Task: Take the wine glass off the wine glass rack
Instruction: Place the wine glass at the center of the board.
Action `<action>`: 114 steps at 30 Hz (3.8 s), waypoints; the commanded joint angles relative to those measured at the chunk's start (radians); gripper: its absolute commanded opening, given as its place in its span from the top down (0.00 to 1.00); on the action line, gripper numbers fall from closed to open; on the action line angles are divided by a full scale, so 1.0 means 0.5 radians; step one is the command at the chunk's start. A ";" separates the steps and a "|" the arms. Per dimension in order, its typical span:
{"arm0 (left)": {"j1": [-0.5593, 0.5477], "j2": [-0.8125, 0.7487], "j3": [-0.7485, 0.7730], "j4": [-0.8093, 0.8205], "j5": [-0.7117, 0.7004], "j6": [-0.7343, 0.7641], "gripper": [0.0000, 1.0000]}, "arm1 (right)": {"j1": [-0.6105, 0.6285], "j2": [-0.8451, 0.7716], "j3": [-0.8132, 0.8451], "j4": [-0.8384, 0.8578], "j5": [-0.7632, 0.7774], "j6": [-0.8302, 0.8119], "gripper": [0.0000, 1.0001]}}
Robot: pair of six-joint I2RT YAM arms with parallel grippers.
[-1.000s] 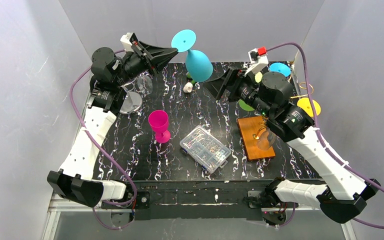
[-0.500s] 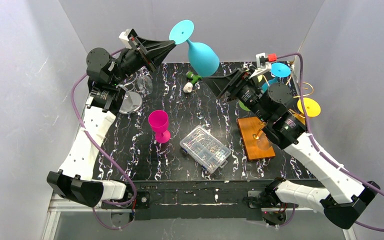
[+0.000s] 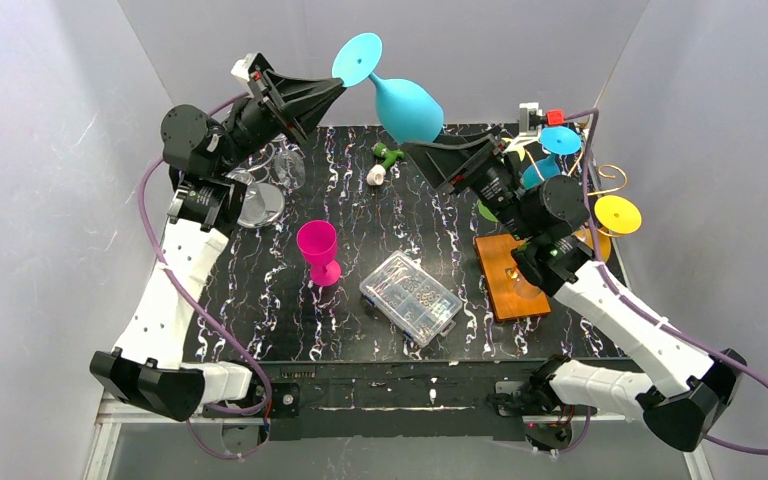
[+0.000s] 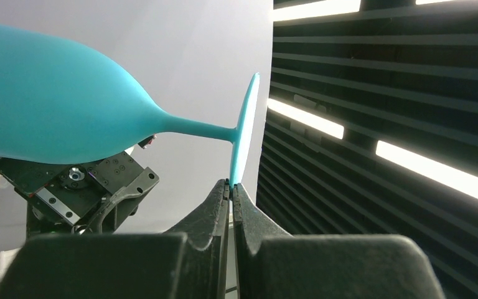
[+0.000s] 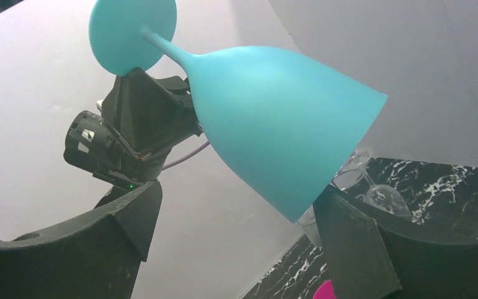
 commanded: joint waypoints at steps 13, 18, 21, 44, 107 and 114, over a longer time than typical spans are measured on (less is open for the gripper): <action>-0.166 -0.036 -0.071 0.271 0.021 -0.260 1.00 | -0.024 0.072 -0.017 0.747 -0.135 0.145 0.22; -0.184 -0.019 -0.113 0.277 0.000 -0.247 1.00 | -0.030 0.018 -0.051 0.737 -0.095 0.125 0.55; -0.185 -0.007 -0.149 0.276 -0.017 -0.222 1.00 | -0.034 -0.027 -0.067 0.708 -0.067 0.101 0.75; -0.209 -0.451 -0.213 -1.857 -0.323 2.415 0.02 | -0.034 0.148 1.072 -1.608 0.206 -0.532 0.99; -0.375 -0.561 0.581 -2.949 -2.077 3.332 0.02 | 1.107 2.077 1.980 -3.074 0.302 -0.794 0.97; -0.375 -0.560 0.562 -2.938 -2.048 3.329 0.02 | 1.107 2.107 2.021 -3.084 0.344 -0.807 0.77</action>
